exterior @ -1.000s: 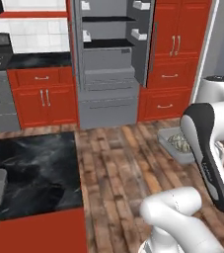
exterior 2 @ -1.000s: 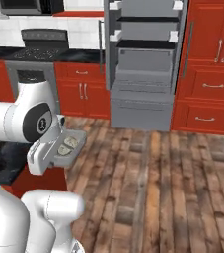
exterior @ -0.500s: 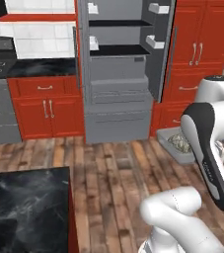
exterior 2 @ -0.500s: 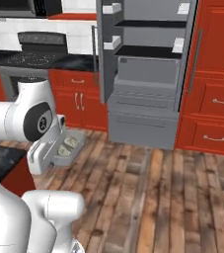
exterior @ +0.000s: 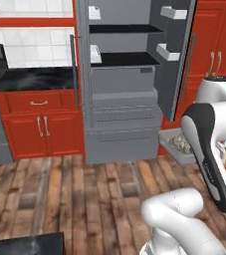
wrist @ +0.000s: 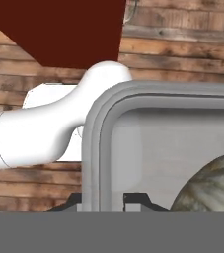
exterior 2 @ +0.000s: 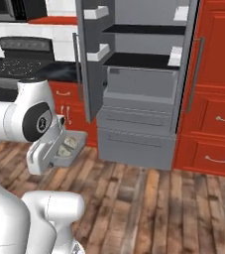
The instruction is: Place two dumplings into each of the tupperware containers and then place the containers in the fridge.
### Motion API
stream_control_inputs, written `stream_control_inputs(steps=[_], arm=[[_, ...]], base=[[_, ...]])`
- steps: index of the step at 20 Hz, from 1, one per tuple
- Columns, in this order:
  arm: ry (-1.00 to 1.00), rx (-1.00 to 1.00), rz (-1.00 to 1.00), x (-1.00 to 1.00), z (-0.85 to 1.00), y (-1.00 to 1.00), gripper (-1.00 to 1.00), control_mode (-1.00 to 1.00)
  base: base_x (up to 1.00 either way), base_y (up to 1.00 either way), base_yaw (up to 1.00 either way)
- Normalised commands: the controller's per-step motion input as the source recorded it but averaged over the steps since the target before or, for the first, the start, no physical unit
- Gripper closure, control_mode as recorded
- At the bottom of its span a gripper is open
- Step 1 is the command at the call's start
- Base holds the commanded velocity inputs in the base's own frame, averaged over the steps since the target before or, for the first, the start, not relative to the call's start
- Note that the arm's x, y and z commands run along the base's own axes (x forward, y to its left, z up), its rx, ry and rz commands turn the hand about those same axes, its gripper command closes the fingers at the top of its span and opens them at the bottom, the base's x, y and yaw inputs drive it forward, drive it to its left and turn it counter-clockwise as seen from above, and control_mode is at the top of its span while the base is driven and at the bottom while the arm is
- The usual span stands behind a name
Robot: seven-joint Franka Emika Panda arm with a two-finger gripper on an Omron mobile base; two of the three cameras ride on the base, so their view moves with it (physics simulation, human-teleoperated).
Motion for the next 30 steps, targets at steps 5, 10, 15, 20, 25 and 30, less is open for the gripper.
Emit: stream_control_inputs(steps=[5, 10, 15, 20, 25, 30], arm=[[0.0, 0.0, 0.0, 0.0, 0.0, 0.0, 1.0, 1.0], [0.0, 0.0, 0.0, 0.0, 0.0, 0.0, 1.0, 1.0], [0.0, 0.0, 0.0, 0.0, 0.0, 0.0, 1.0, 1.0], [0.0, 0.0, 0.0, 0.0, 0.0, 0.0, 1.0, 1.0], [0.0, 0.0, 0.0, 0.0, 0.0, 0.0, 1.0, 1.0], [0.0, 0.0, 0.0, 0.0, 0.0, 0.0, 1.0, 1.0]], base=[[0.89, -0.63, 0.0], [0.79, -0.32, 0.0], [0.77, -0.03, 0.0], [0.95, 0.02, 0.0], [0.86, 0.03, -0.05], [0.74, 0.05, -0.11]])
